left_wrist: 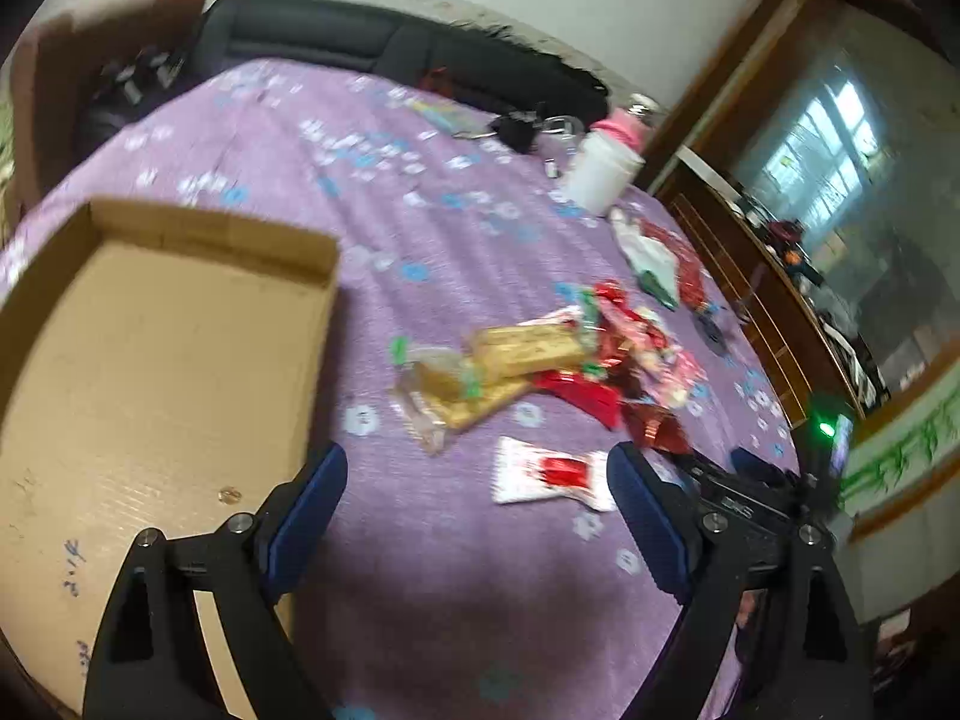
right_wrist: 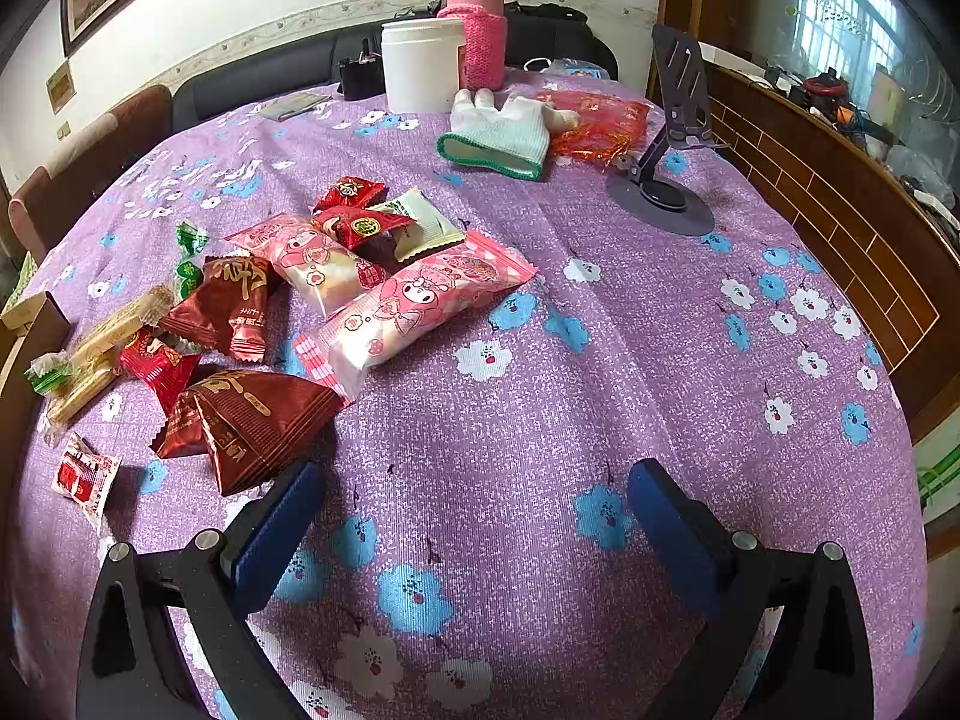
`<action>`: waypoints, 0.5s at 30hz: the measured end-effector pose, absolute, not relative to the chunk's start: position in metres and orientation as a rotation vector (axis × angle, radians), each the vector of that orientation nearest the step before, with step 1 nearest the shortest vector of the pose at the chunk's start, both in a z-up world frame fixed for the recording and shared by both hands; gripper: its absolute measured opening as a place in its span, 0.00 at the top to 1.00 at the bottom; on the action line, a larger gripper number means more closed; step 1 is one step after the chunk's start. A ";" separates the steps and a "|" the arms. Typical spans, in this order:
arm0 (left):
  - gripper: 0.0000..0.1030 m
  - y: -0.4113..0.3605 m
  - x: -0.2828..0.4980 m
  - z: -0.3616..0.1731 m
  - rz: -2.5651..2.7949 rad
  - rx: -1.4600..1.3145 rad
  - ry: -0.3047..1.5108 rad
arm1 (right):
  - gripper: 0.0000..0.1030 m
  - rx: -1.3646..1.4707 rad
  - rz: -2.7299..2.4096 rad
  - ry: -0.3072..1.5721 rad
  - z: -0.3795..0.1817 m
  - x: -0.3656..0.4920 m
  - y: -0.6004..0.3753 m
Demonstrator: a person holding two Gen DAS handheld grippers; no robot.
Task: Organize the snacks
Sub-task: 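Move the left tool toward the white-and-red candy packet on the cloth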
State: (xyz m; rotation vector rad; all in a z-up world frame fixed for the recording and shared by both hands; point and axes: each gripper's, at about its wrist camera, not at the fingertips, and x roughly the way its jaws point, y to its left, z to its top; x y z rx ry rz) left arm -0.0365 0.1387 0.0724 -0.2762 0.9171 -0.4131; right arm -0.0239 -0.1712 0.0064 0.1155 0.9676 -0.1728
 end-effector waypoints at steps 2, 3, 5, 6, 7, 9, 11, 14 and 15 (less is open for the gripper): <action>0.14 0.137 -0.047 0.086 -0.430 -0.269 0.882 | 0.01 0.112 -0.145 0.997 0.007 -0.022 -0.174; 0.14 0.138 -0.052 0.093 -0.435 -0.266 0.862 | 0.01 0.100 -0.131 1.011 0.007 -0.023 -0.173; 0.14 0.137 -0.063 0.107 -0.437 -0.255 0.834 | 0.01 0.082 -0.103 1.047 0.008 -0.024 -0.174; 0.14 0.136 -0.068 0.112 -0.424 -0.226 0.837 | 0.01 0.079 -0.096 1.060 0.008 -0.025 -0.174; 0.14 0.133 -0.070 0.114 -0.407 -0.191 0.852 | 0.01 0.073 -0.088 1.069 0.008 -0.026 -0.175; 0.14 0.127 -0.075 0.117 -0.396 -0.133 0.878 | 0.01 0.055 -0.066 1.072 0.008 -0.029 -0.175; 0.14 0.123 -0.081 0.121 -0.406 -0.107 0.888 | 0.01 0.037 -0.047 1.071 0.008 -0.034 -0.176; 0.07 0.126 -0.086 0.128 -0.450 -0.157 0.887 | 0.01 -0.003 0.007 1.068 0.009 -0.045 -0.178; 0.05 0.129 -0.088 0.129 -0.465 -0.190 0.885 | 0.01 -0.011 0.028 1.074 0.009 -0.047 -0.179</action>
